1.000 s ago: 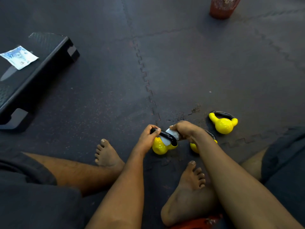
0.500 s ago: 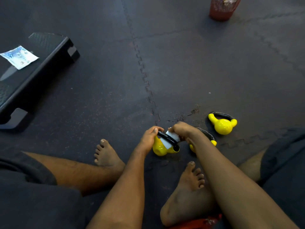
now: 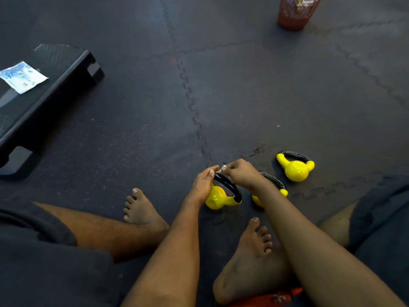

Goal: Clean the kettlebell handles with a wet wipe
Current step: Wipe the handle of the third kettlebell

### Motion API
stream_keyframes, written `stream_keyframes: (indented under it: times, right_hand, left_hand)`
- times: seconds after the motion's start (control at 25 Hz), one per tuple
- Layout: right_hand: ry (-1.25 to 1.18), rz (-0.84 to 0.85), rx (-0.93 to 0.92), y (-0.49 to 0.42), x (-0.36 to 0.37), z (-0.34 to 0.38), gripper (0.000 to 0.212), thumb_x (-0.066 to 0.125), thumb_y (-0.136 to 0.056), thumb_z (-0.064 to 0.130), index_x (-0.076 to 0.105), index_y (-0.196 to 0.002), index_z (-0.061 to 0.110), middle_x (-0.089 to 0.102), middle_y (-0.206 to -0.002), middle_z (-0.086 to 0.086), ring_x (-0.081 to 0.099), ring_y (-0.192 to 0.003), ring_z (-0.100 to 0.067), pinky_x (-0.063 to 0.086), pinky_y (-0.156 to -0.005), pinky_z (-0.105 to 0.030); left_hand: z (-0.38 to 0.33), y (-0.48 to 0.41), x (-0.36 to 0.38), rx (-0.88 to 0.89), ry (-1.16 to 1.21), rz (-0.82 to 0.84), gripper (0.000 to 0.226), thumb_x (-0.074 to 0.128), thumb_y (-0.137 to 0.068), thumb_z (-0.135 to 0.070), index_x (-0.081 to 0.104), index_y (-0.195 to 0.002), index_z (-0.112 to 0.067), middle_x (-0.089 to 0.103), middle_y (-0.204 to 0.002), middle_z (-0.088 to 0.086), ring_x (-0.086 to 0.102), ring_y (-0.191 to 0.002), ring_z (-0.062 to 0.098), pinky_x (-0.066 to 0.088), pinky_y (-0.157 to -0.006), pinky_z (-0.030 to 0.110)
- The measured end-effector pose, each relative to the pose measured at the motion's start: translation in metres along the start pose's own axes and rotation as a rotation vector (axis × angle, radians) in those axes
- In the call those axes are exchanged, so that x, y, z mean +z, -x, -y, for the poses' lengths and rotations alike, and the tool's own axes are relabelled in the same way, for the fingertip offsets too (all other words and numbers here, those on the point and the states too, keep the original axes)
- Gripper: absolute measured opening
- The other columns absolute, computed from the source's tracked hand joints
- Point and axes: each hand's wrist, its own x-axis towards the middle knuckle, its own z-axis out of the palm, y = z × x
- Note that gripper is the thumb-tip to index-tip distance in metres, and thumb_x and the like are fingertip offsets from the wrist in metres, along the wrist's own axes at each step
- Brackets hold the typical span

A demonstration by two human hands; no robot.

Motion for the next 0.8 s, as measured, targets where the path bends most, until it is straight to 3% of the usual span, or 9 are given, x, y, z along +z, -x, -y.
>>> stream_keyframes:
  times: [0.12,0.24,0.36,0.52,0.64,0.8]
  right_hand:
    - [0.175,-0.227,-0.145,0.009,0.031,-0.006,0.03,0.054,-0.094,0.032,0.071,-0.079,0.012,0.072,-0.084,-0.013,0.065,-0.086,-0.033,0.044,-0.066,-0.035]
    - [0.015,-0.4,-0.18,0.026,0.06,-0.03,0.03,0.055,-0.093,0.025,0.069,-0.119,0.021,0.068,-0.123,-0.003,0.062,-0.117,-0.019,0.051,-0.095,-0.033]
    - [-0.124,-0.488,-0.204,0.038,0.065,-0.05,0.034,0.055,-0.095,0.014,0.064,-0.128,0.015,0.06,-0.135,-0.003,0.052,-0.13,-0.014,0.037,-0.111,-0.026]
    - [-0.21,-0.519,-0.134,0.039,0.06,-0.057,0.033,0.055,-0.097,0.013,0.063,-0.129,0.014,0.06,-0.135,-0.005,0.051,-0.131,-0.015,0.031,-0.105,-0.012]
    - [-0.227,-0.558,-0.041,0.035,0.06,-0.055,0.033,0.055,-0.097,0.014,0.063,-0.129,0.009,0.063,-0.131,-0.01,0.055,-0.125,-0.024,0.037,-0.098,-0.017]
    - [-0.278,-0.61,0.026,0.03,0.065,-0.048,0.031,0.054,-0.097,0.017,0.065,-0.124,0.006,0.068,-0.122,-0.011,0.06,-0.117,-0.026,0.042,-0.093,-0.022]
  left_hand:
    - [-0.004,-0.003,0.009,0.018,0.037,-0.004,0.027,0.04,-0.102,-0.019,0.067,-0.105,-0.018,0.068,-0.113,0.012,0.061,-0.106,0.023,0.046,-0.1,0.039]
    - [-0.008,-0.004,0.014,0.018,-0.029,-0.06,0.029,0.038,-0.103,-0.017,0.067,-0.102,-0.011,0.07,-0.106,0.012,0.063,-0.099,0.022,0.049,-0.094,0.039]
    - [-0.006,-0.005,0.01,0.014,-0.119,-0.135,0.03,0.038,-0.103,-0.019,0.067,-0.101,-0.011,0.068,-0.097,0.011,0.06,-0.09,0.022,0.047,-0.085,0.035]
    - [-0.006,-0.001,0.007,0.016,-0.153,-0.149,0.027,0.037,-0.104,-0.023,0.057,-0.088,-0.015,0.054,-0.075,0.002,0.046,-0.068,0.014,0.038,-0.068,0.03]
    - [-0.008,0.005,0.008,-0.015,-0.112,-0.13,0.027,0.035,-0.105,-0.026,0.054,-0.087,-0.018,0.054,-0.07,-0.001,0.046,-0.065,0.011,0.039,-0.065,0.029]
    - [-0.01,0.003,0.003,-0.032,-0.089,-0.154,0.028,0.034,-0.105,-0.024,0.052,-0.085,-0.019,0.056,-0.075,0.009,0.05,-0.069,0.016,0.04,-0.062,0.027]
